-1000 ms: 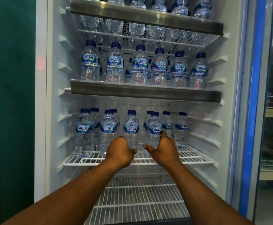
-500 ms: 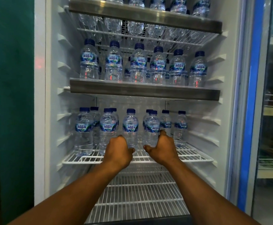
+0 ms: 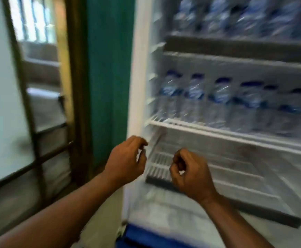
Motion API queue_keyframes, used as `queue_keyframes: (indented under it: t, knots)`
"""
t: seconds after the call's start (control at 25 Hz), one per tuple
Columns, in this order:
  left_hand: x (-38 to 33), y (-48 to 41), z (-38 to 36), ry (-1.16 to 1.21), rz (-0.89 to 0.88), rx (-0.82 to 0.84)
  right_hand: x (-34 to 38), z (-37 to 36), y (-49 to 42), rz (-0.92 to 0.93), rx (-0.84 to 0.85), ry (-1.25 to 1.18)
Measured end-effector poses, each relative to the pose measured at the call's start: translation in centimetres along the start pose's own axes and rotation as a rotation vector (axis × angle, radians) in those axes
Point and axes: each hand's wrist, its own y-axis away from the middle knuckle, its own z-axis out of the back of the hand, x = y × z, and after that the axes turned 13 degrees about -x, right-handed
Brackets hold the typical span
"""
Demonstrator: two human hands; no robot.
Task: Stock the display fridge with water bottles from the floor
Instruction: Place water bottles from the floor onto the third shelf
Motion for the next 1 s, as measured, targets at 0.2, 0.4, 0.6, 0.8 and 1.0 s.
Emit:
queue_keyframes:
  t: [0.2,0.4,0.6,0.8,1.0]
  knots:
    - [9.5,9.1,8.0,-0.256,0.236,0.208,8.7,-9.4,6.1,-0.042,0.331,-0.229]
    - [15.6,16.8,14.4,-0.387,0.583,0.419,14.7,-18.5,14.0,-0.268,0.774,-0.390]
    - [22.5,28.9,17.3,-0.597,0.857,0.816,19.9,-27.2,25.9,-0.575,1.230,-0.290]
    - [27.4,38.1,17.3,-0.601,0.774,1.194,25.2,-32.5,35.8,-0.676,1.367,-0.115]
    - [28.6,43.2,16.0,-0.536,0.802,1.159,25.8,-32.5,39.7,-0.110,0.906,0.070]
